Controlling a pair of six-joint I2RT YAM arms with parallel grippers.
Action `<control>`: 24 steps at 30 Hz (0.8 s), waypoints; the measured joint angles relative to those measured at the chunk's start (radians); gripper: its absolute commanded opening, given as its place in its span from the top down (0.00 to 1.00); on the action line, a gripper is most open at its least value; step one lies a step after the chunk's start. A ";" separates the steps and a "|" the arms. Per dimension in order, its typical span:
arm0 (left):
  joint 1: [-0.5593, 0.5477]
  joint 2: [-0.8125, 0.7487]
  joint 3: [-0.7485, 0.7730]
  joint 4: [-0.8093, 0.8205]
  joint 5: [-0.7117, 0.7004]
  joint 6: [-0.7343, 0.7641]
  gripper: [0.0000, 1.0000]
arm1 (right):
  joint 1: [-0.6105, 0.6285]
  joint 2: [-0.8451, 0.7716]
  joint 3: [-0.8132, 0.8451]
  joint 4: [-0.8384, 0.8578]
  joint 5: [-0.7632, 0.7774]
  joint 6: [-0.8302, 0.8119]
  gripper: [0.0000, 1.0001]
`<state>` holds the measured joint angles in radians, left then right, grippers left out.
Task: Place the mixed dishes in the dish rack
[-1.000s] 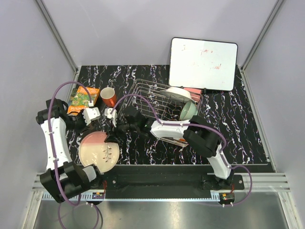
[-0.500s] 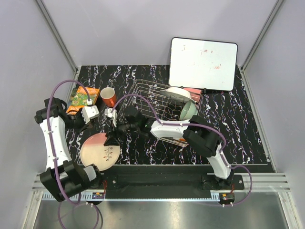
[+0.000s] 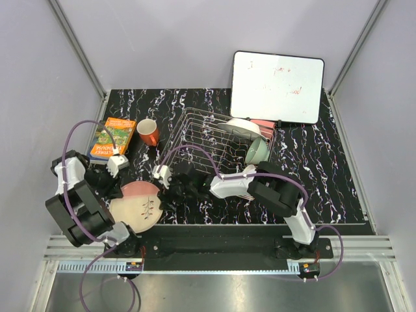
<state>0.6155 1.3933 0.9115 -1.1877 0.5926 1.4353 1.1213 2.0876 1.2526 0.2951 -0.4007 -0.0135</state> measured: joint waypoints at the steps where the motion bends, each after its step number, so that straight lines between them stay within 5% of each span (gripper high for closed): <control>1: 0.010 0.014 0.000 0.010 -0.005 -0.004 0.55 | 0.000 0.000 0.000 0.000 0.004 0.000 0.32; 16: 0.088 0.203 -0.027 0.052 -0.010 0.004 0.38 | -0.002 0.064 0.103 -0.002 0.026 0.038 0.35; 24: 0.060 0.262 -0.007 0.012 0.005 -0.003 0.68 | -0.001 0.129 0.192 -0.055 0.014 0.056 0.44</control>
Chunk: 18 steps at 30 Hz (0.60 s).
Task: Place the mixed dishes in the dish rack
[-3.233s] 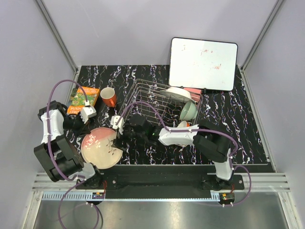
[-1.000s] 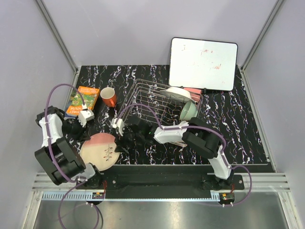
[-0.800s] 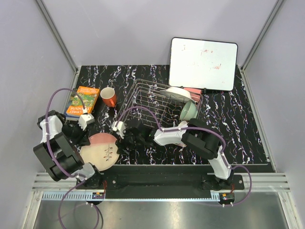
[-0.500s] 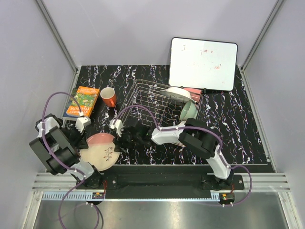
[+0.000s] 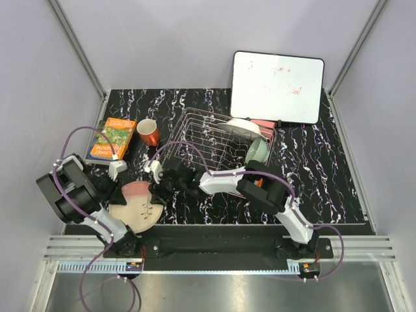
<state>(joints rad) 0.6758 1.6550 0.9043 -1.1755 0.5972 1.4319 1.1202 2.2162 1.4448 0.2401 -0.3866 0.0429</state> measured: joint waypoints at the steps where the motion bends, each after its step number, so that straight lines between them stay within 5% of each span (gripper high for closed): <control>1: -0.006 0.014 0.001 -0.006 0.000 -0.001 0.72 | 0.000 0.012 0.019 -0.009 -0.002 0.002 0.45; 2: -0.011 0.024 0.003 -0.013 0.001 -0.004 0.83 | 0.000 0.023 0.035 -0.018 -0.003 0.003 0.46; 5: -0.017 0.039 0.002 -0.018 -0.003 0.004 0.95 | 0.000 0.052 0.084 -0.050 -0.017 0.003 0.46; 18: -0.018 -0.028 0.064 -0.055 -0.011 0.152 1.00 | 0.000 0.054 0.076 -0.035 -0.024 -0.002 0.47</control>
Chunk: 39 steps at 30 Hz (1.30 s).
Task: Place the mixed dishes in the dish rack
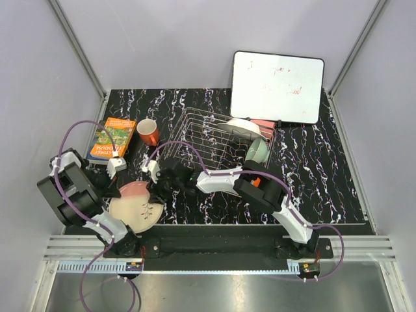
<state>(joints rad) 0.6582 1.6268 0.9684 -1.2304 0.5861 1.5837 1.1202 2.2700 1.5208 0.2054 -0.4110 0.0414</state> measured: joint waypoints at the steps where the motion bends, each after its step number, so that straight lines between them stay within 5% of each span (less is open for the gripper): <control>1: 0.000 -0.016 0.006 -0.013 0.002 0.017 1.00 | 0.000 0.000 -0.003 0.006 0.000 -0.001 0.48; 3: 0.000 -0.040 0.009 -0.031 0.008 0.037 0.95 | 0.000 -0.001 -0.010 0.018 0.000 -0.002 0.48; 4: 0.000 -0.050 0.009 -0.040 0.010 0.044 0.76 | 0.000 -0.001 -0.012 0.022 0.000 -0.002 0.47; 7: -0.004 -0.058 0.009 -0.058 0.016 0.047 0.45 | 0.000 -0.002 -0.019 0.035 0.000 -0.003 0.48; 8: -0.004 -0.053 0.009 -0.056 0.017 0.043 0.23 | 0.000 -0.002 -0.021 0.038 0.000 -0.003 0.48; 10: -0.005 -0.040 0.006 -0.047 0.020 0.040 0.07 | 0.000 -0.004 -0.027 0.046 0.001 -0.003 0.48; 14: -0.006 -0.027 -0.005 -0.024 0.023 0.010 0.01 | 0.000 -0.008 -0.038 0.058 0.000 -0.003 0.49; 39: 0.031 0.002 0.011 0.038 0.066 -0.245 0.01 | 0.000 -0.019 -0.056 0.059 0.008 -0.018 0.49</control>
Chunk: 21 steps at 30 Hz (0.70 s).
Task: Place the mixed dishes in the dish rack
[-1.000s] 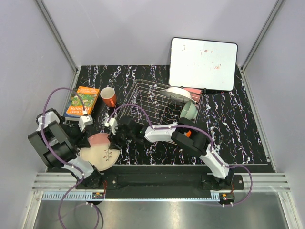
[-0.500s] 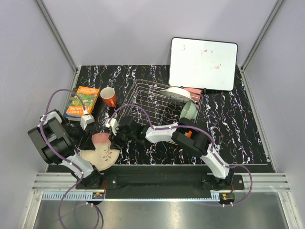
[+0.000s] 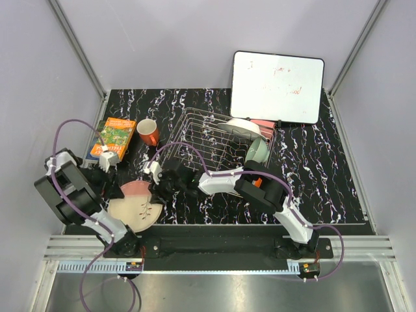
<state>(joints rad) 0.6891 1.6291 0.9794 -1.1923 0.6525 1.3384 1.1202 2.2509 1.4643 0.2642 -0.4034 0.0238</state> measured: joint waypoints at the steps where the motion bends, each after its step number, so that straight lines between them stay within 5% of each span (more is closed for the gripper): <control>1: 0.014 0.010 0.023 0.014 -0.006 -0.001 0.01 | 0.000 0.000 0.001 -0.004 0.000 0.000 0.49; 6: 0.087 0.137 0.148 0.115 -0.029 -0.014 0.01 | 0.000 -0.006 0.003 -0.024 0.003 0.000 0.49; 21: 0.085 0.092 0.040 0.209 -0.047 0.045 0.01 | 0.001 -0.008 0.003 -0.031 0.004 0.000 0.49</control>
<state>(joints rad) 0.7738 1.7206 1.0199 -0.9829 0.6060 1.3838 1.1210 2.2433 1.4673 0.2333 -0.3996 0.0238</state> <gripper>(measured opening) 0.987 0.510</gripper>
